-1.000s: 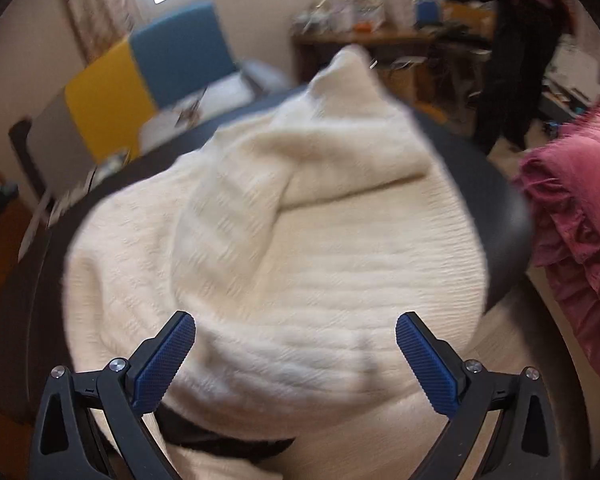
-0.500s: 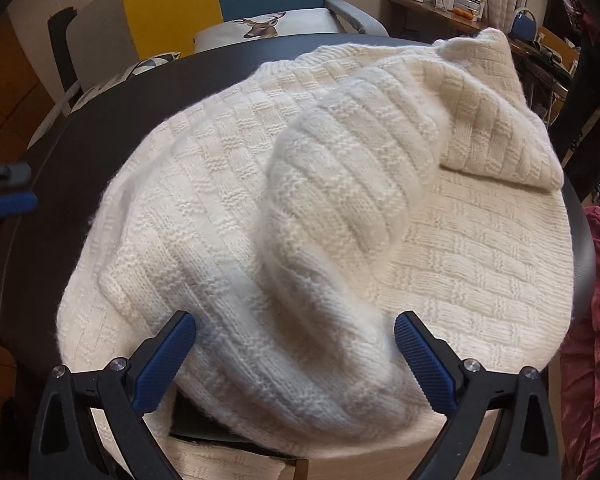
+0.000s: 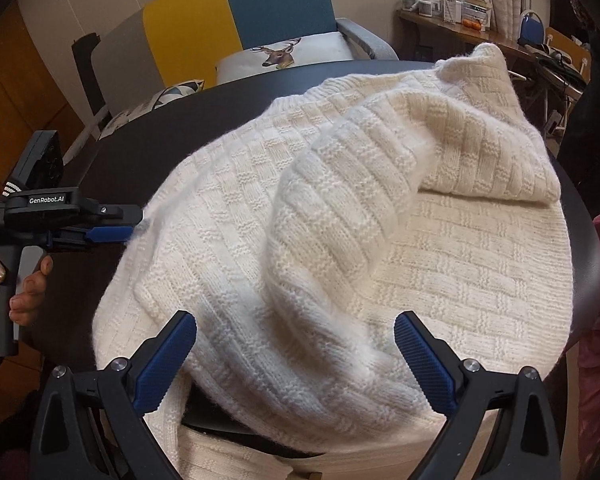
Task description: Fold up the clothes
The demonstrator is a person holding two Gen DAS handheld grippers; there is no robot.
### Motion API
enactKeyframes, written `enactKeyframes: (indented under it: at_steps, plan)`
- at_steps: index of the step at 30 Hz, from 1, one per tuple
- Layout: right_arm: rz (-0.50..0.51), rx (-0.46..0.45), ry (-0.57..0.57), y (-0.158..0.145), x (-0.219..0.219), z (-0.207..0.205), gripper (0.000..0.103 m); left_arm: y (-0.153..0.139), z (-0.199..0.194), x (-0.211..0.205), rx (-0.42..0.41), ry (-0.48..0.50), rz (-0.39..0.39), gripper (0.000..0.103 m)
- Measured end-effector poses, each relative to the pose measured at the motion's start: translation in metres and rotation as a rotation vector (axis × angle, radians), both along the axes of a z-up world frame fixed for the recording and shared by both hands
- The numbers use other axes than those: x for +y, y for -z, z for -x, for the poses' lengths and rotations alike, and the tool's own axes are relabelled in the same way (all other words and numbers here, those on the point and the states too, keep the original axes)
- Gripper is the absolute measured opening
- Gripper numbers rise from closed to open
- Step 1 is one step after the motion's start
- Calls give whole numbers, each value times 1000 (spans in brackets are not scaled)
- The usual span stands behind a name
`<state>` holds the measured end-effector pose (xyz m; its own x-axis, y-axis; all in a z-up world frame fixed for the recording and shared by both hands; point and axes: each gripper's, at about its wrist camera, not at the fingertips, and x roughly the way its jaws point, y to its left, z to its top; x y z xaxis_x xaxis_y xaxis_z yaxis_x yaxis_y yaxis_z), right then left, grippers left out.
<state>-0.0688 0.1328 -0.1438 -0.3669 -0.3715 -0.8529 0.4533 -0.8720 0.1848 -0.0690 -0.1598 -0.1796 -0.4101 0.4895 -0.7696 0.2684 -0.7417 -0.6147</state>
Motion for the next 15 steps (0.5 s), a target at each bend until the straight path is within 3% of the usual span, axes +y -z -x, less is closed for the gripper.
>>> enactKeyframes:
  at_steps: [2,3,4,6,7,8,9,10,13,14,15]
  plan:
    - [-37,0,12,6,-1,3,102,-1,4,10,23,34,0,36]
    - [-57,0,18,10,-2,4,97,-1,6,17,30,70,11,16]
    - [-76,0,24,13,-2,6,92,-3,7,24,39,92,39,11]
    - [-130,0,58,20,-2,9,70,-11,4,27,76,70,33,9]
    - [-166,0,87,24,-1,12,66,-16,3,27,97,54,20,9]
    - [-148,3,96,24,1,13,55,-21,2,27,118,37,8,9]
    - [-97,-5,99,23,5,15,29,-31,-1,24,151,17,-7,8]
    - [-58,-4,117,18,9,18,12,-44,-4,20,193,-6,-23,8]
    - [11,42,132,-4,15,25,11,-86,-10,15,298,-21,-35,8]
    - [26,46,114,-12,14,28,16,-98,-11,16,326,-14,-24,8]
    - [36,55,108,-22,15,32,31,-107,-10,18,340,-7,-17,8]
